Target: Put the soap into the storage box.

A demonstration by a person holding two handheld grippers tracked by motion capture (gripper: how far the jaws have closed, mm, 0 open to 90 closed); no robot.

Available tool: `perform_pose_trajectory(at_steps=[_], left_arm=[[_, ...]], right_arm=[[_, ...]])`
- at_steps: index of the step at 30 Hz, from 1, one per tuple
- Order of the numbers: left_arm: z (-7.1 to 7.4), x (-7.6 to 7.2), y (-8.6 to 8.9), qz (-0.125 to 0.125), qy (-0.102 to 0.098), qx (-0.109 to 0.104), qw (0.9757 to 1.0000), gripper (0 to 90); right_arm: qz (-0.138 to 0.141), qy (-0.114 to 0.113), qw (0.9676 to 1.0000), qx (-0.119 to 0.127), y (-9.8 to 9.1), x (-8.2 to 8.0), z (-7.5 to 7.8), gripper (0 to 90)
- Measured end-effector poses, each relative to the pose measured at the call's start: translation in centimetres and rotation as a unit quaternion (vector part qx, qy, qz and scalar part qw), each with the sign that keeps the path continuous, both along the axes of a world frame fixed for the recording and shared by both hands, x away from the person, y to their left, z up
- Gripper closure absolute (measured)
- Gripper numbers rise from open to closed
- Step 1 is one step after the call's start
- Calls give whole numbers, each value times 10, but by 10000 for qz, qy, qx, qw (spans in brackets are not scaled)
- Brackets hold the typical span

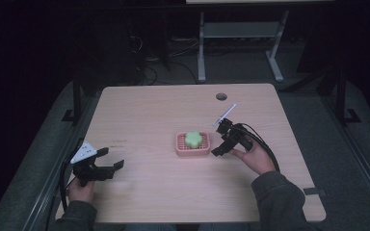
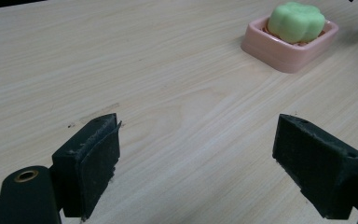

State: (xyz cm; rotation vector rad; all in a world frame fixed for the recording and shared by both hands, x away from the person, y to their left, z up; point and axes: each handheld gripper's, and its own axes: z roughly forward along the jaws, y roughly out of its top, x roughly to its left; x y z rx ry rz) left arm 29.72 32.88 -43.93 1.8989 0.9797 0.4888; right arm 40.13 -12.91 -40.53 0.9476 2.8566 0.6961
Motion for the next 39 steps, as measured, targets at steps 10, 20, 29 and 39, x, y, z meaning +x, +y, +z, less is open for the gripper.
perform_pose_trajectory(at_steps=[10, 20, 29, 39], left_arm=[[0, 0, 0, 1, 15, 10, 10000, 144], [-1, 0, 0, -6, 20, 27, 10000, 144], [0, 0, 1, -15, 28, 78, 10000, 144], [0, 0, 1, -26, 41, 78, 10000, 144]], right_arm=[[-63, -10, 10000, 22, -11, -8, 1, 217], [-118, 11, 9999, -23, -21, -16, -3, 213], [-185, 9, 9998, 38, -31, -22, -4, 218], [-376, 37, 9992, 111, -54, -32, -10, 218]])
